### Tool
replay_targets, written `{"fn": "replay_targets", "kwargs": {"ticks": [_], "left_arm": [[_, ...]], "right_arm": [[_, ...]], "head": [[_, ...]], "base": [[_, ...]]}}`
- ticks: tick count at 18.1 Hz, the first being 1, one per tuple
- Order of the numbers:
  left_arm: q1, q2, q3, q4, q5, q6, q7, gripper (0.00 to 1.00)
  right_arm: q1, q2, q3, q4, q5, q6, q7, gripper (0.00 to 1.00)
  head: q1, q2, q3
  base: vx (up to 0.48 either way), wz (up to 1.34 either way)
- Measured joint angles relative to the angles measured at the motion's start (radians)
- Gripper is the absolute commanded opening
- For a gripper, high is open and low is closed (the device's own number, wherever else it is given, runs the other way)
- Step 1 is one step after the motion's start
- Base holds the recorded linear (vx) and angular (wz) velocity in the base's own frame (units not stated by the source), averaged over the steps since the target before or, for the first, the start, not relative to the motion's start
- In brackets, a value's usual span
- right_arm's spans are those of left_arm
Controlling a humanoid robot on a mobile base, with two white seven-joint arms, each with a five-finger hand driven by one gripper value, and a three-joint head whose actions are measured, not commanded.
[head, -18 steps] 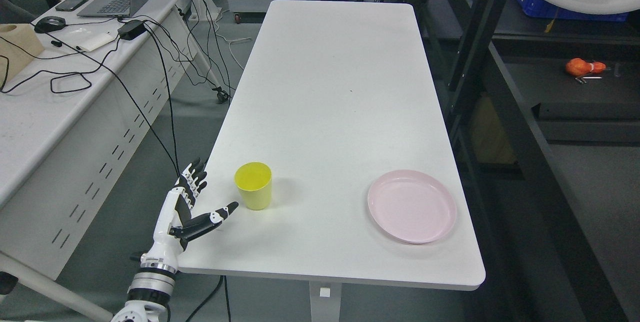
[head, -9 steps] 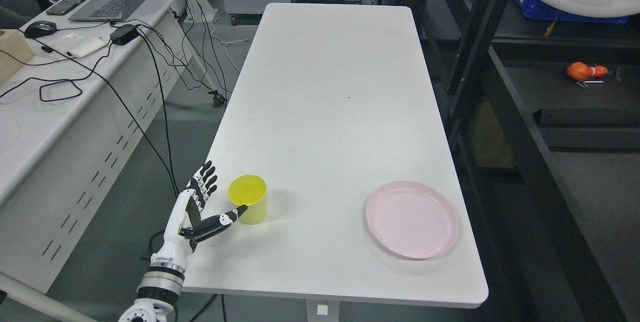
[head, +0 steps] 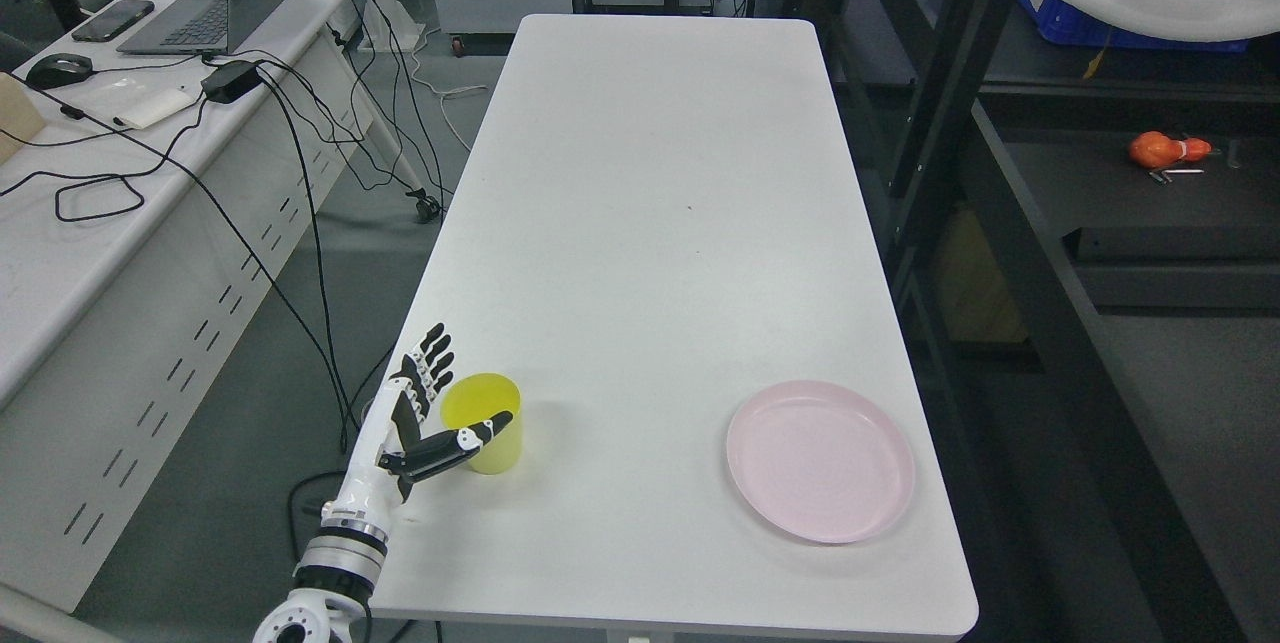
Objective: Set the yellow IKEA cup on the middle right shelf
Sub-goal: 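Close the left hand around the yellow cup and lift it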
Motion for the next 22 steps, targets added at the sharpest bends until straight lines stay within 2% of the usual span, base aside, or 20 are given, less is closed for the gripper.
{"fn": "replay_targets", "kwargs": {"ticks": [4, 17, 22], "left_arm": [[-0.003, 0.000, -0.037, 0.005, 0.000, -0.048, -0.020, 0.99], [0.027, 0.000, -0.102, 0.020, 0.000, -0.057, -0.025, 0.99], [0.028, 0.000, -0.112, 0.052, -0.001, -0.060, -0.025, 0.96]], "right_arm": [[0.000, 0.000, 0.000, 0.000, 0.000, 0.000, 0.000, 0.99], [0.000, 0.000, 0.000, 0.000, 0.000, -0.005, 0.000, 0.99], [0.000, 0.000, 0.000, 0.000, 0.000, -0.001, 0.000, 0.99]], "head": [[0.0000, 0.000, 0.000], [0.0000, 0.000, 0.000], [0.0000, 0.000, 0.000]], "base": [[-0.017, 0.00], [-0.004, 0.00], [0.000, 0.00]]}}
